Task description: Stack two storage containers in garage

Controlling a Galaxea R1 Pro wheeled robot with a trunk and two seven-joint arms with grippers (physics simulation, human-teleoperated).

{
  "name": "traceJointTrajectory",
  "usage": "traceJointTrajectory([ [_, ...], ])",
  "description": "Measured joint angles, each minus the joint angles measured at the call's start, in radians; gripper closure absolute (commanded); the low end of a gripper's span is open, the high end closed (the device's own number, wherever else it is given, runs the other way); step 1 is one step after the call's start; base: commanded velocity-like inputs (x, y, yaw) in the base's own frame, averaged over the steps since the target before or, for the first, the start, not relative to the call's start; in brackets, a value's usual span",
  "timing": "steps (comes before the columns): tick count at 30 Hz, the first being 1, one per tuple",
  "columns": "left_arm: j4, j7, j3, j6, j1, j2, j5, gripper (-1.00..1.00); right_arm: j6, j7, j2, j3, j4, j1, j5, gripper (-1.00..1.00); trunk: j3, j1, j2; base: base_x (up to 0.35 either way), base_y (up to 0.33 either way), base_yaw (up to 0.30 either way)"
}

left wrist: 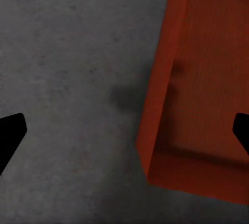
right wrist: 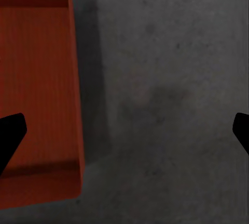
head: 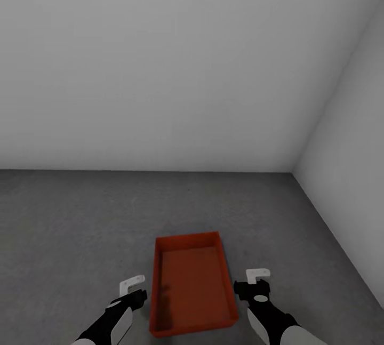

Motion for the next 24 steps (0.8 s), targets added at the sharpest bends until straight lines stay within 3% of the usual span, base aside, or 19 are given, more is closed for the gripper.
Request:
traceJointTrajectory([
  [24,0.002,0.001,0.001,-0.003,0.000,0.000,0.000,-1.00,0.000,-0.001,0.006,-0.005,0.005,0.000,0.001,-1.00,0.075,-0.092,0.168,0.000,0.000,0.000],
])
